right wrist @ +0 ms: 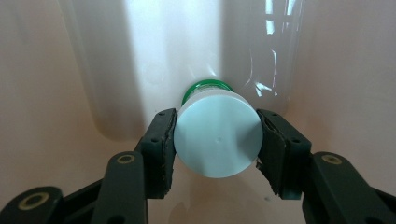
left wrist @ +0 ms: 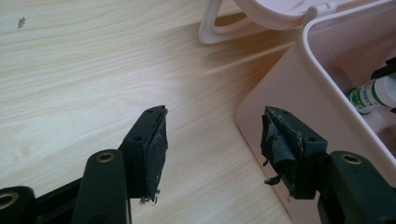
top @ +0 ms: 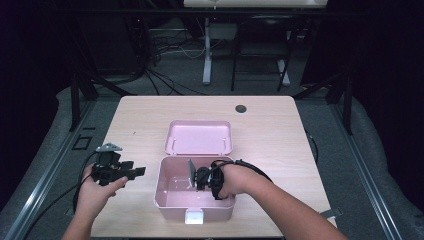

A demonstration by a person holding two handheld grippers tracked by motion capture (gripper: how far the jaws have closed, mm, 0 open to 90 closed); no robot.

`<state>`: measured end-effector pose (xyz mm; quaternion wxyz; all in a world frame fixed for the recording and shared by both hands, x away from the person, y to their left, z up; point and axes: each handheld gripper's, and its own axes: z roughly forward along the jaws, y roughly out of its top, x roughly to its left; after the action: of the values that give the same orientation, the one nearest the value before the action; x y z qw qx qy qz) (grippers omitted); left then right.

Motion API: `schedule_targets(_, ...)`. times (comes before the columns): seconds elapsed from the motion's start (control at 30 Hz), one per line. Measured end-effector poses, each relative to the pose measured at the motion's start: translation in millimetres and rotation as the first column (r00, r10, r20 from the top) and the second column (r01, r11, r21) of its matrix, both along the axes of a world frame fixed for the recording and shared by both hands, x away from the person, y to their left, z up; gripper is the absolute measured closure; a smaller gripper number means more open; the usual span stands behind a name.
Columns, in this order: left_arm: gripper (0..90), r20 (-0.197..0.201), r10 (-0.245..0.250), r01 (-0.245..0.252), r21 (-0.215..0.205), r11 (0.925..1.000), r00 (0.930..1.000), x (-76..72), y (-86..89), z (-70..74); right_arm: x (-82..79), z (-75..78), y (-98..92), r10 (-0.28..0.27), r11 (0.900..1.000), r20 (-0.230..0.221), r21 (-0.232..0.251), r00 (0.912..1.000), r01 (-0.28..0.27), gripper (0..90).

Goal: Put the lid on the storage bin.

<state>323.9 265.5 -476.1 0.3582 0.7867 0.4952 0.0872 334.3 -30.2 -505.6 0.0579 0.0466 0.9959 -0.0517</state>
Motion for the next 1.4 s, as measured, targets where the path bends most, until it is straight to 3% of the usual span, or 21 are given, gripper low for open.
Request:
schedule_targets(0.77, 41.1, 0.000, 0.001, -0.001, -0.001, 1.0000, 1.0000, -0.2, 0.3, 0.4, -0.1, -0.5, 1.0, -0.002, 1.000, 0.002, -0.016, 1.0000, 0.002, 49.2)
schedule_targets(1.4, 41.2, 0.010, -0.011, 0.011, -0.005, 0.9999, 0.9999, -2.8, -4.1, 3.9, -1.0, 33.4, -9.8, -0.043, 0.997, 0.026, 0.065, 0.9988, 0.041, 48.4)
